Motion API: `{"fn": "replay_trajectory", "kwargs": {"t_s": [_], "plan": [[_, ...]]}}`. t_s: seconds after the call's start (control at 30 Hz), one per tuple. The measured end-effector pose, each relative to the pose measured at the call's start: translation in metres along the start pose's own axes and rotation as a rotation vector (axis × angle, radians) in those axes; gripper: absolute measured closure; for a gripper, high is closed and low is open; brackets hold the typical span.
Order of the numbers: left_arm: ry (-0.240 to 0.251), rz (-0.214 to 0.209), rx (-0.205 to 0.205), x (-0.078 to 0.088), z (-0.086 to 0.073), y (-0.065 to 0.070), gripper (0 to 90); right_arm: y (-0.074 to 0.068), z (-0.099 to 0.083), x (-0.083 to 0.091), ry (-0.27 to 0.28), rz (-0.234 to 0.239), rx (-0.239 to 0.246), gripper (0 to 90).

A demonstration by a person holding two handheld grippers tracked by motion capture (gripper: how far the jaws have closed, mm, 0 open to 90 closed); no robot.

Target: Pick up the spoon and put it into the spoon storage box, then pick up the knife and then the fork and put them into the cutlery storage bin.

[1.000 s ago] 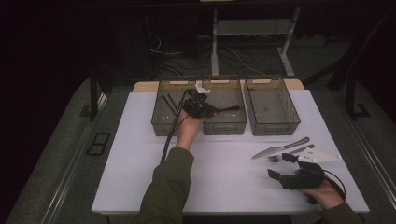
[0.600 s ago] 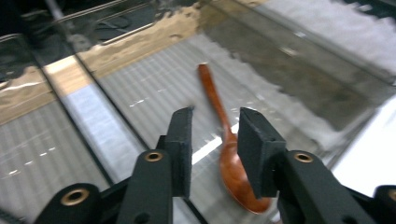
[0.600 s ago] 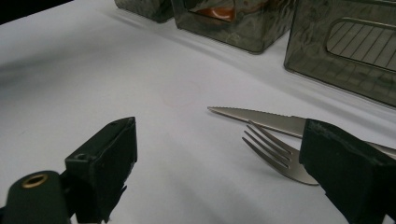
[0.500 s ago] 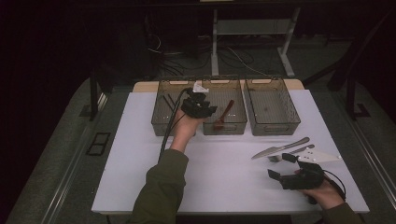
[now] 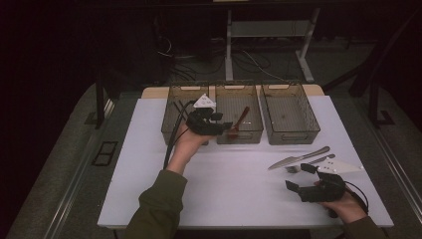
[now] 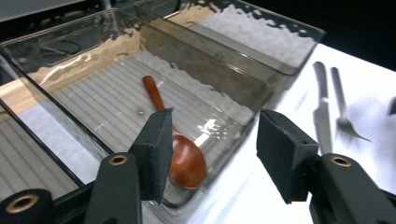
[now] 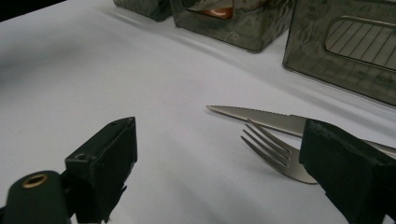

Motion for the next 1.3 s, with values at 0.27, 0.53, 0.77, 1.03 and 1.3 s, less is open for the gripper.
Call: {"fn": "replay_trajectory", "kwargs": {"t_s": [0.27, 0.53, 0.77, 1.03, 1.3], "plan": [[0.009, -0.044, -0.043, 0.014, -0.014, 0.017, 34.5, 0.000, 0.000, -0.001, -0.005, -0.001, 0.006, 11.7], [0.020, -0.053, -0.050, 0.027, -0.036, 0.024, 29.4, 0.001, 0.000, 0.000, 0.002, -0.004, 0.003, 11.7], [0.033, -0.048, -0.051, 0.042, -0.046, 0.027, 28.0, 0.001, 0.000, 0.000, 0.000, -0.003, 0.005, 11.6], [0.041, -0.055, -0.069, 0.055, -0.056, 0.035, 26.3, 0.000, 0.000, 0.000, 0.001, -0.004, 0.006, 11.7], [0.061, -0.046, -0.064, 0.070, -0.071, 0.041, 20.7, 0.001, 0.000, 0.000, 0.002, -0.004, 0.006, 11.7]]}}
Point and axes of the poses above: each handheld gripper's, and its own axes: x roughly backward along the jaws, z roughly out of its top, y roughly to its right, the point moved 8 cm from there along -x, roughly forward along the jaws, and after that the axes turned 3 degrees about -x, right-handed, at the moved point
